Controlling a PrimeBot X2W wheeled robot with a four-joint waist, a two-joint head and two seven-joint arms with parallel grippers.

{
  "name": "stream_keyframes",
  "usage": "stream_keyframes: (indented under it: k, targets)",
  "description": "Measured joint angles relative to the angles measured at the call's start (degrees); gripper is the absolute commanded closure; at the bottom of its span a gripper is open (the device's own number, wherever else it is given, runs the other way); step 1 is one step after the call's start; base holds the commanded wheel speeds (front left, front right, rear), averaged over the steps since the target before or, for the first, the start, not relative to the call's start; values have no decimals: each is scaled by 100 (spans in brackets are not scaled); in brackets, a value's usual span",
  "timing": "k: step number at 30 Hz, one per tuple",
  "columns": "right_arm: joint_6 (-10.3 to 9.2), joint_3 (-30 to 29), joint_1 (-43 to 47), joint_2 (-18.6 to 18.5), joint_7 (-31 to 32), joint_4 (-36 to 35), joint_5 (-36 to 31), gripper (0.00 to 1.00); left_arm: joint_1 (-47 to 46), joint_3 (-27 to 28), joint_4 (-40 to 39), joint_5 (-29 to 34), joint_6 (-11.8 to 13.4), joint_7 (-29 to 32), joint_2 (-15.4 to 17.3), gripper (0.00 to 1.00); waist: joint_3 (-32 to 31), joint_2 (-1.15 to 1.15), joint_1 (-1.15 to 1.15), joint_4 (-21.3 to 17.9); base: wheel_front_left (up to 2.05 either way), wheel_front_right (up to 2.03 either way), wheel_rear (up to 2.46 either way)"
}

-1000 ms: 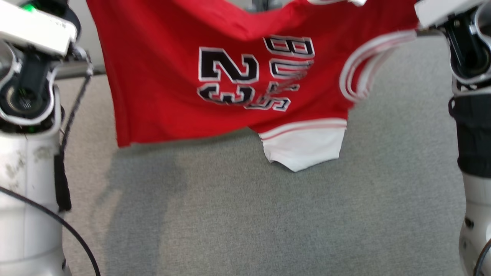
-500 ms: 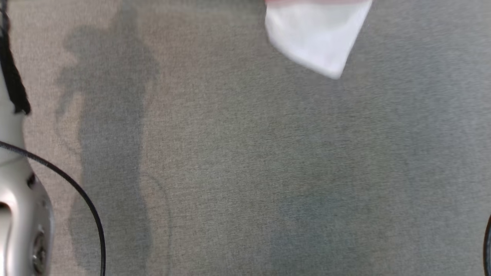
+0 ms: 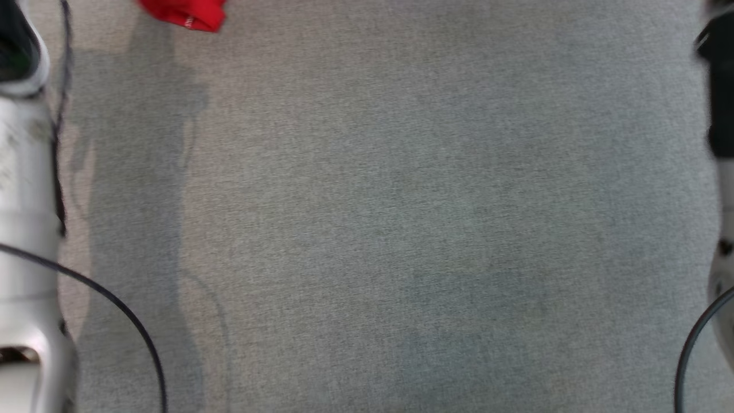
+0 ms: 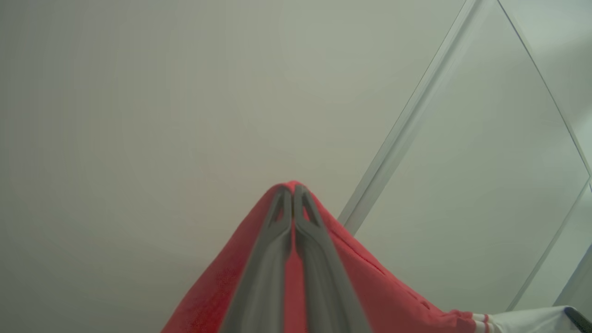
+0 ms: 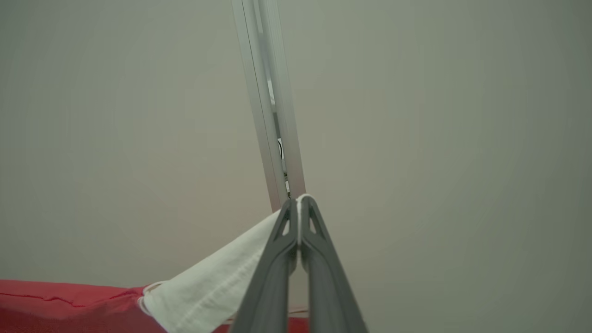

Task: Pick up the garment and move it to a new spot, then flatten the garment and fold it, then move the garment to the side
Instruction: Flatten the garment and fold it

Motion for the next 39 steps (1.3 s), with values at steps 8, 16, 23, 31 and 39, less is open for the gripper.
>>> stream_keyframes:
  k: [8, 16, 23, 31, 39]
  targets:
    - [0, 567, 836, -156, 292, 922, 412, 100, 1203, 129, 111, 14, 0, 0, -425, 100, -52, 0, 0, -75, 0, 0, 0]
    - [0, 834, 1417, -266, 893, 1345, 828, 100, 2149, -215, 392, -432, 0, -1, -681, 100, -442, 0, 0, -9, 0, 0, 0]
    - [0, 845, 2221, -334, 1728, 1477, 1408, 100, 3066, -536, 721, -1161, 0, -1, -858, 100, -1050, 0, 0, 88, 0, 0, 0]
    - [1, 1039, 4094, -848, 2587, 485, 1714, 100, 4532, -1126, 336, -1667, -1, -1, -744, 100, -1970, 0, 0, 275, 0, 0, 0]
    - [1, 348, 6236, -1160, 3675, -1183, 1752, 100, 5853, -1603, -470, -1526, -2, -9, -369, 100, -2490, 0, 0, 527, 0, 0, 0]
